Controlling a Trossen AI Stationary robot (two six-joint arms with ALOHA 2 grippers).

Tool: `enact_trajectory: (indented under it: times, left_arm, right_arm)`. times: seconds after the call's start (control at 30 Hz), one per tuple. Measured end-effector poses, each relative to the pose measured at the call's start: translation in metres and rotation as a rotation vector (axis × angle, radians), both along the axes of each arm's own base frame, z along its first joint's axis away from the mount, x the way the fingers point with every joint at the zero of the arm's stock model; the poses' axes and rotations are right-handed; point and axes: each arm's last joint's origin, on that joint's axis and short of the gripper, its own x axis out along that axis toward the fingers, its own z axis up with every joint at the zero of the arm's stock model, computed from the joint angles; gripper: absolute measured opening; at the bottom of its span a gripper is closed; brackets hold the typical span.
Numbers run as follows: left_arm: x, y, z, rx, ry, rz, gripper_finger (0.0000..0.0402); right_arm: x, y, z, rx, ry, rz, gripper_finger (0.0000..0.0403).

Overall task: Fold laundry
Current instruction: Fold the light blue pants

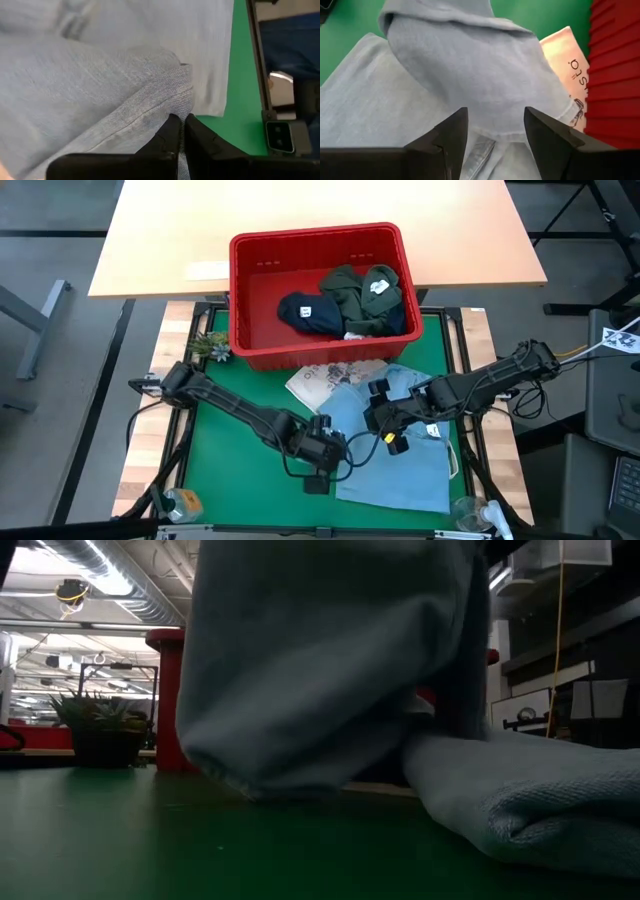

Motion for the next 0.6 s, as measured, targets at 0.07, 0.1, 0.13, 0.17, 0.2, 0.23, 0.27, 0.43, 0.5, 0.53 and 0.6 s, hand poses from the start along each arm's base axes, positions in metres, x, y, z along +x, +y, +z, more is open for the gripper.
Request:
enact_trajectory:
  times: [0.07, 0.1, 0.13, 0.17, 0.2, 0.23, 0.27, 0.43, 0.5, 0.53, 0.6]
  left_arm:
    - [0.003, -0.002, -0.009, -0.003, 0.023, -0.007, 0.0019]
    - [0.004, -0.004, -0.013, -0.001, 0.033, -0.01, 0.0027]
    - [0.005, -0.005, -0.016, 0.002, 0.04, -0.013, 0.0037]
    - [0.005, -0.006, -0.019, 0.005, 0.046, -0.015, 0.0049]
    - [0.006, -0.007, -0.02, 0.005, 0.047, -0.016, 0.006]
    - [0.006, -0.007, -0.02, 0.004, 0.044, -0.016, 0.0072]
    - [0.006, -0.007, -0.02, 0.002, 0.04, -0.017, 0.0083]
    - [0.01, -0.009, -0.016, -0.018, -0.016, -0.022, 0.0108]
    - [0.012, -0.014, -0.012, -0.029, -0.063, -0.044, 0.0109]
    - [0.012, -0.017, -0.01, -0.034, -0.086, -0.057, 0.0109]
    - [0.011, -0.024, -0.008, -0.034, -0.11, -0.088, 0.0109]
  right_arm:
    - [0.0, 0.0, 0.0, 0.0, 0.0, 0.0, 0.0193]
    - [0.0, 0.0, 0.0, 0.0, 0.0, 0.0, 0.0193]
    - [0.0, 0.0, 0.0, 0.0, -0.001, 0.0, 0.0193]
    - [0.0, 0.0, 0.0, 0.0, -0.002, 0.0, 0.0193]
    - [0.0, 0.0, 0.0, -0.002, -0.004, -0.001, 0.0193]
    - [0.0, 0.0, 0.0, -0.003, -0.005, -0.004, 0.0193]
    - [0.001, -0.001, 0.0, -0.006, -0.01, -0.014, 0.0193]
    - [0.007, -0.01, 0.002, 0.01, -0.048, -0.083, 0.0193]
    - [0.011, -0.017, 0.003, 0.021, -0.069, -0.114, 0.0193]
    - [0.013, -0.021, 0.004, 0.026, -0.081, -0.129, 0.0193]
    - [0.017, -0.029, 0.005, 0.032, -0.1, -0.159, 0.0193]
